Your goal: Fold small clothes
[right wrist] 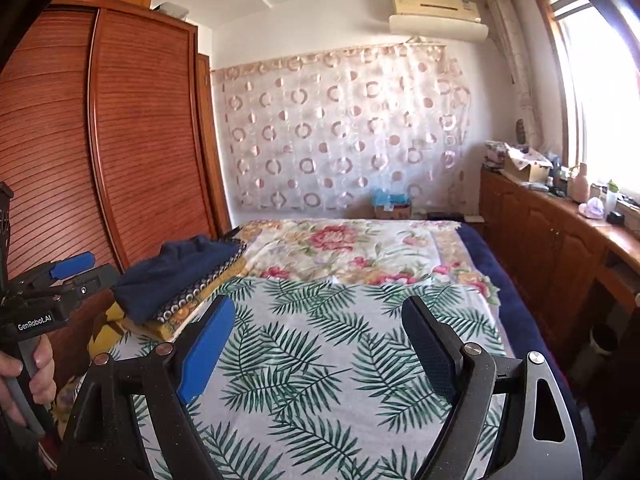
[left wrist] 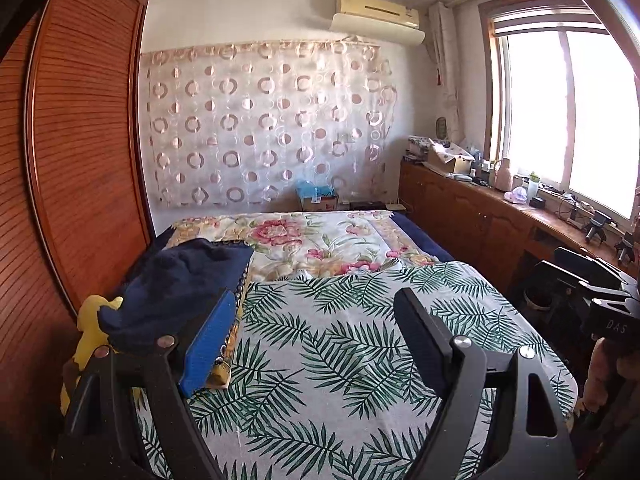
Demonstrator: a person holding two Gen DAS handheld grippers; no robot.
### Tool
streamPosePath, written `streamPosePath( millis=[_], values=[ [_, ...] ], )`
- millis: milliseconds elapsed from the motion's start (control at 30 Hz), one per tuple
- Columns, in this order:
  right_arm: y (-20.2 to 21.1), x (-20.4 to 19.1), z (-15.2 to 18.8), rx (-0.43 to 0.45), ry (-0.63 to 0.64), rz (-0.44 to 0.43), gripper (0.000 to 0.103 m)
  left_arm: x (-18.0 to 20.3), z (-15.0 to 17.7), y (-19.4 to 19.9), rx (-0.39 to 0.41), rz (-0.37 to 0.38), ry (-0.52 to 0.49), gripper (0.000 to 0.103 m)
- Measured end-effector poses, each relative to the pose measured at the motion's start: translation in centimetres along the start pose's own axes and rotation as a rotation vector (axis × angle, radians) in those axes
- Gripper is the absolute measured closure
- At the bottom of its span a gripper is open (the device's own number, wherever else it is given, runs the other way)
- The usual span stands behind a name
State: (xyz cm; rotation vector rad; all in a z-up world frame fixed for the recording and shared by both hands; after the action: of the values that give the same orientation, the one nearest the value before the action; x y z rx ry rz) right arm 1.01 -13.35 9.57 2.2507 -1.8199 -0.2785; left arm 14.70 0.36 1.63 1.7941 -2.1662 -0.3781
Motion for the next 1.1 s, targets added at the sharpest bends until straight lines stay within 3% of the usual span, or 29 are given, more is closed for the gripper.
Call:
streamPosePath(
  millis=[400,1100],
  values=[
    [3.9,-1.7,1.3,0.056,-0.003,0.072,0.016,0.1,-2.0,2.7,0.065,-0.013,-0.009,0.021],
    [2.9,-0.3,1.1,0.047,-0.006,0.076,0.016,-0.4,-1.7,2.6,0.06,-0.025,0.01,0.021]
  ],
)
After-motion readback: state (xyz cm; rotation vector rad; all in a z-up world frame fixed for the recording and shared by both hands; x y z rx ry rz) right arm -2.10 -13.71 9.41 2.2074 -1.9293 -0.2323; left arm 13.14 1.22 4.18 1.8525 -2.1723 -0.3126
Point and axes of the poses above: each gripper's, at about its wrist camera, not at the fingertips, and y roughly against the way its jaws point, x to its right, z to its underside, the point moved 8 cm from there along -y, roughly the way its jaws point, and after that the axes turned 8 degrees about z, right-handed, at the moved point
